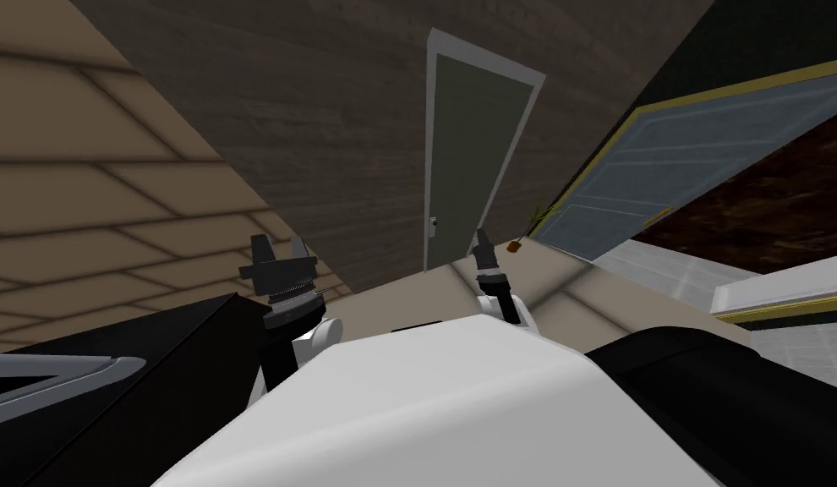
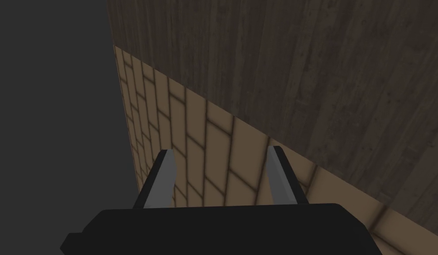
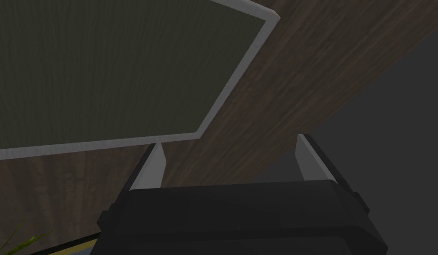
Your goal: Pull the door open
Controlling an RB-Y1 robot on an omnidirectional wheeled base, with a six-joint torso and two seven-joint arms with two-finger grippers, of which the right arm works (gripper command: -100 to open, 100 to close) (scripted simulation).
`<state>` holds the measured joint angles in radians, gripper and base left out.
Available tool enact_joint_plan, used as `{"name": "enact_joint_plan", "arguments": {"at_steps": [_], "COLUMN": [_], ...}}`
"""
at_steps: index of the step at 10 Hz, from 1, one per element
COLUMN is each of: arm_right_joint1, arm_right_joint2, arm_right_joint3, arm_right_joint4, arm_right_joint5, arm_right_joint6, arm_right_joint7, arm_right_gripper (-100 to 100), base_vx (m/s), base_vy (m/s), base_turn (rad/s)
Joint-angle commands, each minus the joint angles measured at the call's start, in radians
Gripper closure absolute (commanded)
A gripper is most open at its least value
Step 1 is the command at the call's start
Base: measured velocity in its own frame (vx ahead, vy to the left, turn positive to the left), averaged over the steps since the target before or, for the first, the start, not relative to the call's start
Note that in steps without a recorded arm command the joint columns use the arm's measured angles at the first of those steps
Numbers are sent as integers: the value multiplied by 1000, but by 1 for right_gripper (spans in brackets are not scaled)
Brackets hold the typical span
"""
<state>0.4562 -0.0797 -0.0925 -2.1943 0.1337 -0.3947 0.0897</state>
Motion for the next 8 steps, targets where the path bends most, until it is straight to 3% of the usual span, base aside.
{"name": "enact_joint_plan", "arguments": {"at_steps": [1, 8], "arm_right_joint1": [-7, -34], "arm_right_joint2": [-1, -6], "arm_right_joint3": [-16, -96], "arm_right_joint4": [30, 158], "arm_right_joint5": [19, 104], "arm_right_joint6": [0, -2], "arm_right_joint7": [34, 178], "arm_right_gripper": [-100, -100], "base_vx": [101, 84], "base_vy": [-40, -57], "base_turn": [141, 164]}}
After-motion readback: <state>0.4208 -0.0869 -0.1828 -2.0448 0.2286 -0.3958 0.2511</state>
